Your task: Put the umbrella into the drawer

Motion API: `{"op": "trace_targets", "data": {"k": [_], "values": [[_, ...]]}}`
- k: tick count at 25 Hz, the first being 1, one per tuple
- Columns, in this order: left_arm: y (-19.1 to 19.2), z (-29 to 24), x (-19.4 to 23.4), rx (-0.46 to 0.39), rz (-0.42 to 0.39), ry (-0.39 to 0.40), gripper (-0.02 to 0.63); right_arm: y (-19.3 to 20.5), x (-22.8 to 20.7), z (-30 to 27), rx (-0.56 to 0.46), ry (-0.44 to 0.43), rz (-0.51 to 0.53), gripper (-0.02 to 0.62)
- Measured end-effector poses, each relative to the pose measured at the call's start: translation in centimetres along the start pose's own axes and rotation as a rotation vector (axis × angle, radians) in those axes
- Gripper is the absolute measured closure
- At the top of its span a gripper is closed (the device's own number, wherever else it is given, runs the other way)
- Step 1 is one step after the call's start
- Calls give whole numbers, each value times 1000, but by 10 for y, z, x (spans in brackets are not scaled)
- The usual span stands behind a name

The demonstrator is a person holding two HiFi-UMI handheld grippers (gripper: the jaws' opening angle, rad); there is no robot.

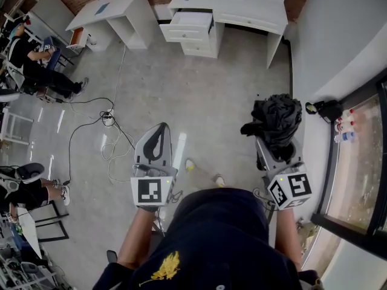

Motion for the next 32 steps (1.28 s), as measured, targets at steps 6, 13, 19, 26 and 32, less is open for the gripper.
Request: {"op": "trace_targets", "data": {"k": [6, 13, 19, 26, 32], "values": [[0, -10, -5, 31, 15, 29, 589, 3, -13, -2, 28, 11, -20, 330], [14, -31, 5, 76, 37, 42, 589, 9, -23, -29, 94, 14, -24, 330], [32, -70, 23, 90, 69, 64, 589, 10, -32, -67, 134, 44, -34, 330], [42, -148, 80, 66, 108, 78, 589, -22, -30, -151, 146, 63, -27, 330], [57, -198, 124, 24, 134, 120, 589, -48, -15, -218, 133, 79, -20, 330]]}}
Point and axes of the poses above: the fingertips, and each gripper's own axes: z backward along the fingers, x to its left, y out of its underside, the point moved 6 cm from there along z, backward along the fingers, and after that the axes turned 11 degrees about -z, right-handed, at the moved point
